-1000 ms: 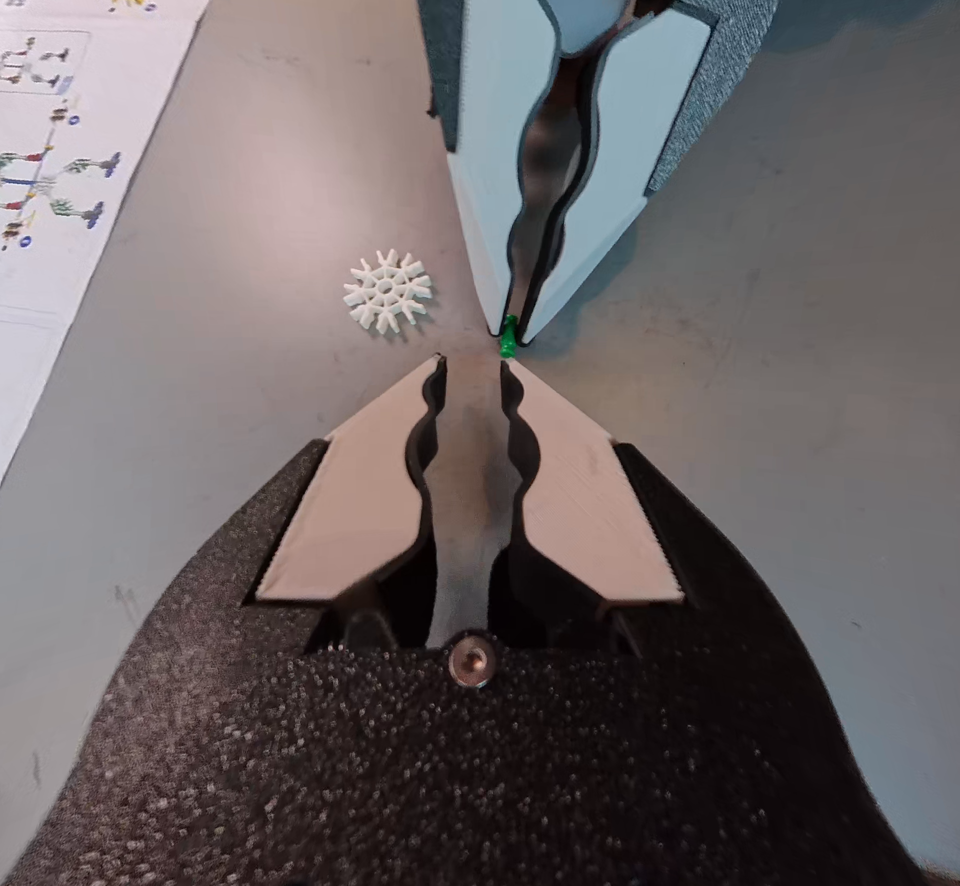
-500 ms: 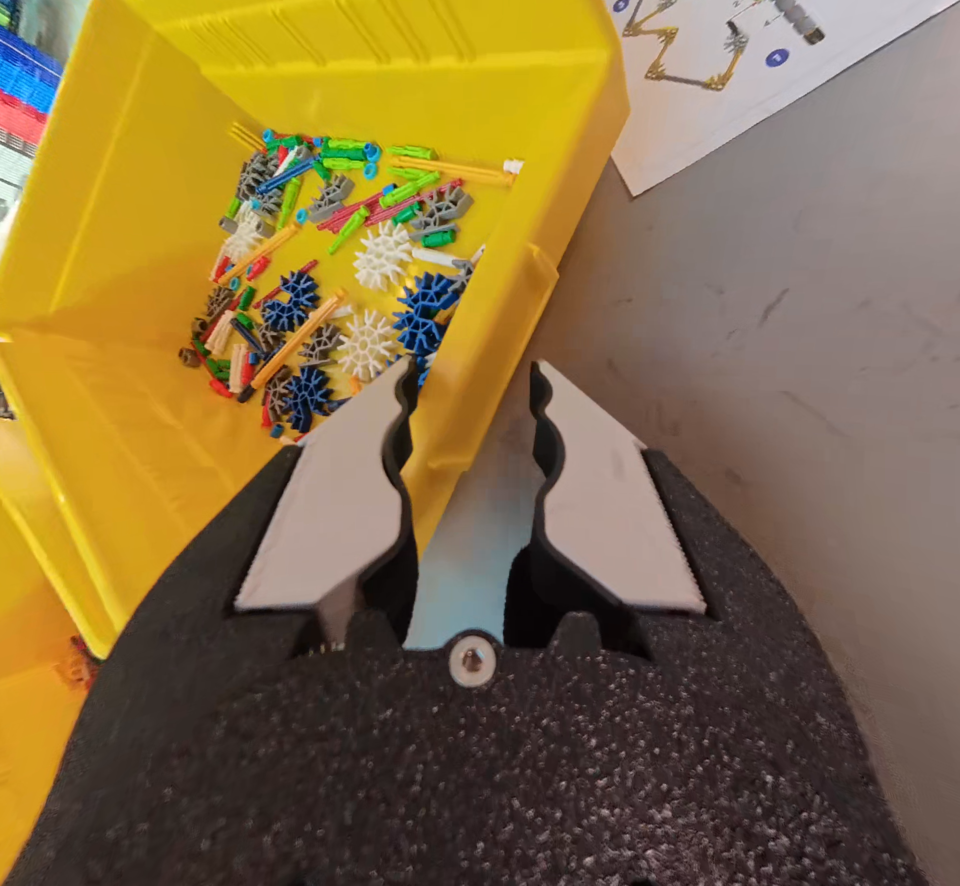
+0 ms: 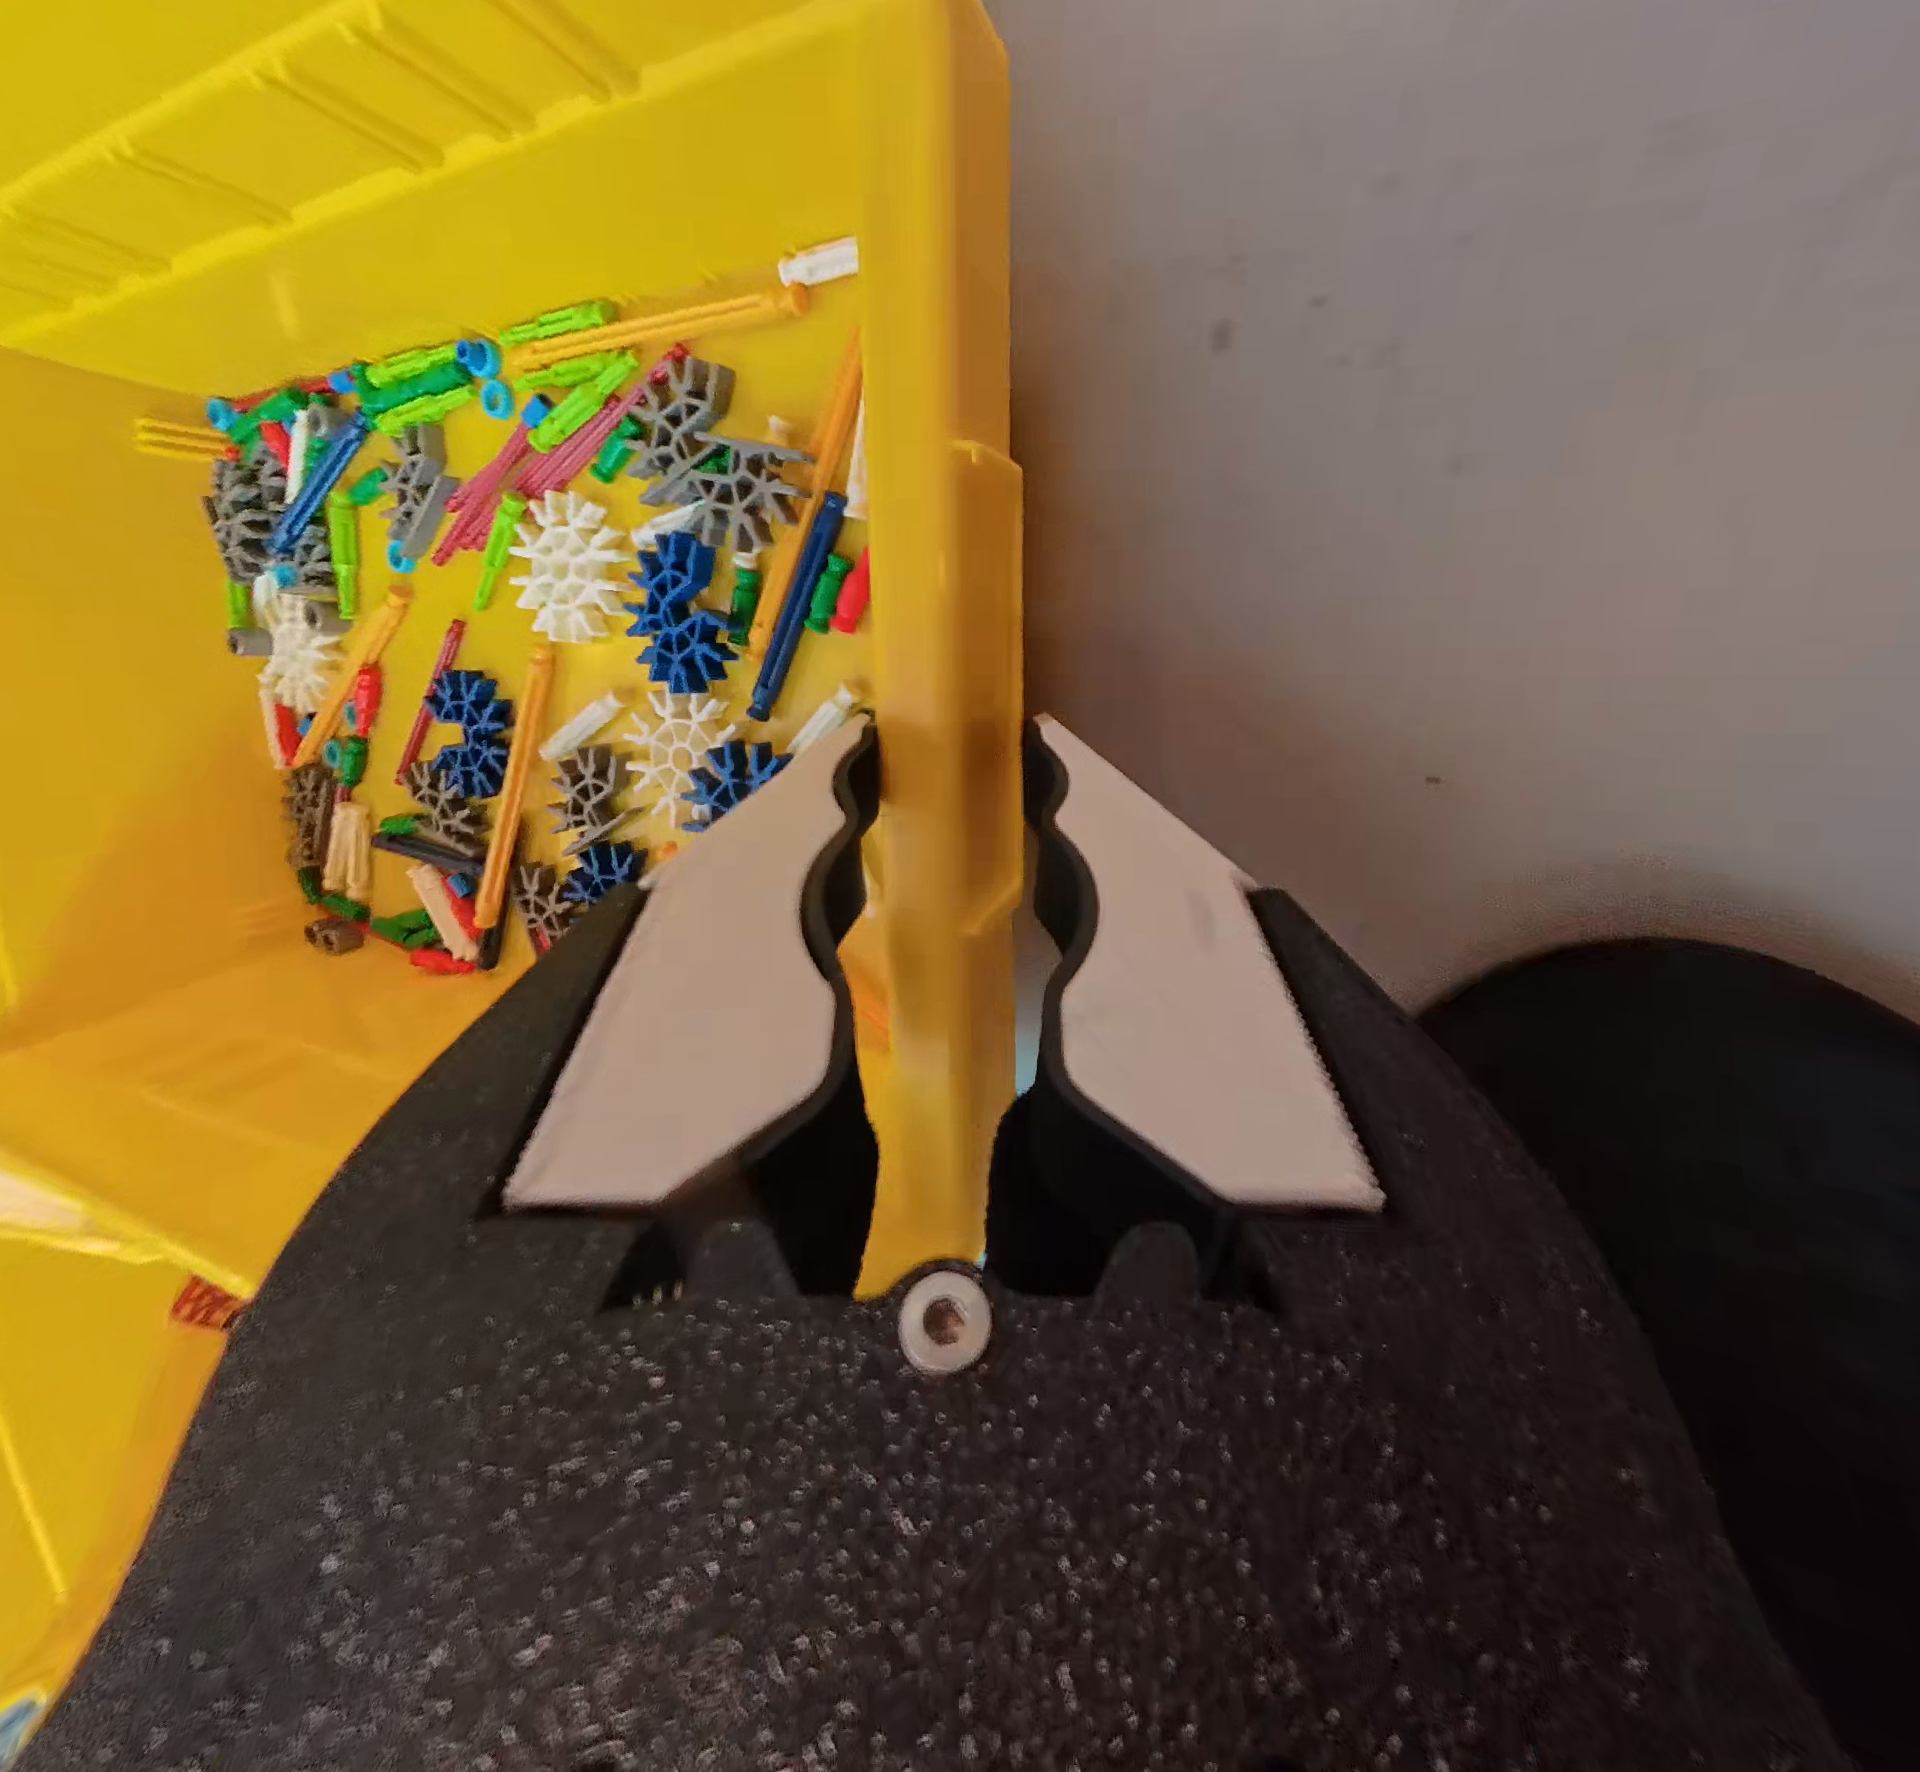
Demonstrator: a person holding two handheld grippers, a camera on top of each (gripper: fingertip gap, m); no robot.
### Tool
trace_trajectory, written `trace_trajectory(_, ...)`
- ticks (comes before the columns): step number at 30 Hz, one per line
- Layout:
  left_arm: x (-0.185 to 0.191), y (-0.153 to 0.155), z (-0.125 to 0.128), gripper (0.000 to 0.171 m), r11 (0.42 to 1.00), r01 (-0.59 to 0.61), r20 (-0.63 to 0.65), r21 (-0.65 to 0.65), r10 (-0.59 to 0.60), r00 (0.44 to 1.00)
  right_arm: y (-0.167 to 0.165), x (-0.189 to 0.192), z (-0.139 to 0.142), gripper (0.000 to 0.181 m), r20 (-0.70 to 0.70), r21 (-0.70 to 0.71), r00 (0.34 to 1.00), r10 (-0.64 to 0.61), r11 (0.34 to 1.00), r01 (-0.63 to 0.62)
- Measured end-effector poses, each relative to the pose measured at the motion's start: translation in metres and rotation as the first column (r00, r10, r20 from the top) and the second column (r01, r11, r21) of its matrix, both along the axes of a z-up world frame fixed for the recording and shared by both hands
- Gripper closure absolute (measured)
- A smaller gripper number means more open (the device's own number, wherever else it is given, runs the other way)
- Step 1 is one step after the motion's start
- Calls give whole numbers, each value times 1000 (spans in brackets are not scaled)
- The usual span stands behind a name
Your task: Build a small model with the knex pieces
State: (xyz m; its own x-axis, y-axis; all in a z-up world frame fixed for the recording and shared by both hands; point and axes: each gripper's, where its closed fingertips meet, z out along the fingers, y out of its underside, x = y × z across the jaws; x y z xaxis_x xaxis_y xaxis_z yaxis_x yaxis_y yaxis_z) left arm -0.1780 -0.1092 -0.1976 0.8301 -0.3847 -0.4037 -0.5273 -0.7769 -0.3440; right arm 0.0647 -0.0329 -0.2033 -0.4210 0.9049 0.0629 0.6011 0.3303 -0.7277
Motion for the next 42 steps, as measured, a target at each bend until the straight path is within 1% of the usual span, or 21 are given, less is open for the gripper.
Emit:
trace_trajectory(2,31,-17,0,146,996,80,67,-33,-78,995,0,4,6,159,-26,-30,1000,2,1000,-3)
trace_trajectory(6,59,-41,4,147,980,183,106,-76,-174,979,1,11,18,157,-74,-70,997,-5,998,0)
trace_trajectory(7,63,-44,12,147,977,206,120,-57,-198,973,1,14,20,156,-86,-76,996,-10,997,4)
trace_trajectory(9,63,-41,40,148,977,213,145,29,-215,966,2,19,24,156,-114,-95,993,-18,995,7)
trace_trajectory(11,54,-26,70,154,972,197,146,129,-215,966,2,23,27,156,-139,-120,990,-27,993,11)
trace_trajectory(12,52,-19,78,158,969,206,166,137,-228,959,4,24,28,156,-148,-131,988,-36,991,16)
trace_trajectory(14,56,-14,72,159,958,282,247,40,-283,927,6,25,29,156,-159,-140,986,-50,990,27)
trace_trajectory(15,54,-11,64,162,952,304,267,-27,-286,920,6,24,30,156,-165,-139,985,-54,990,30)
trace_trajectory(17,46,-4,45,164,934,319,260,-159,-272,926,5,24,31,156,-172,-133,984,-53,991,30)
trace_trajectory(20,41,-1,14,164,867,366,240,-338,-297,924,4,25,27,156,-164,-115,985,-51,993,32)
trace_trajectory(23,37,-4,-10,161,808,384,261,-447,-292,920,5,28,22,156,-149,-99,987,-54,994,39)
trace_trajectory(24,32,2,-13,164,816,372,236,-442,-295,926,5,28,23,156,-153,-99,987,-55,994,40)
trace_trajectory(26,18,12,-9,165,844,323,201,-428,-260,945,6,29,25,156,-164,-105,985,-59,994,42)
trace_trajectory(28,-12,24,-7,166,887,218,68,-406,-209,976,7,29,26,156,-170,-113,984,-63,993,44)
trace_trajectory(29,-21,29,-5,163,904,187,28,-385,-191,981,7,29,26,156,-170,-116,983,-63,992,44)
trace_trajectory(30,-23,32,-4,161,916,178,29,-360,-179,983,7,29,26,156,-169,-115,984,-63,992,44)
trace_trajectory(32,-5,29,0,160,914,245,137,-323,-211,968,6,29,26,156,-167,-109,984,-60,993,42)
trace_trajectory(34,22,16,3,161,878,366,247,-310,-297,922,6,29,25,156,-164,-105,985,-59,994,42)
trace_trajectory(35,30,9,2,162,862,389,269,-326,-310,912,6,28,24,156,-161,-106,985,-60,993,43)
trace_trajectory(40,33,0,-16,162,827,405,235,-390,-336,912,7,28,24,156,-160,-104,985,-66,993,50)
trace_trajectory(42,32,6,-17,167,841,397,220,-368,-336,916,7,28,24,156,-163,-103,984,-68,993,51)
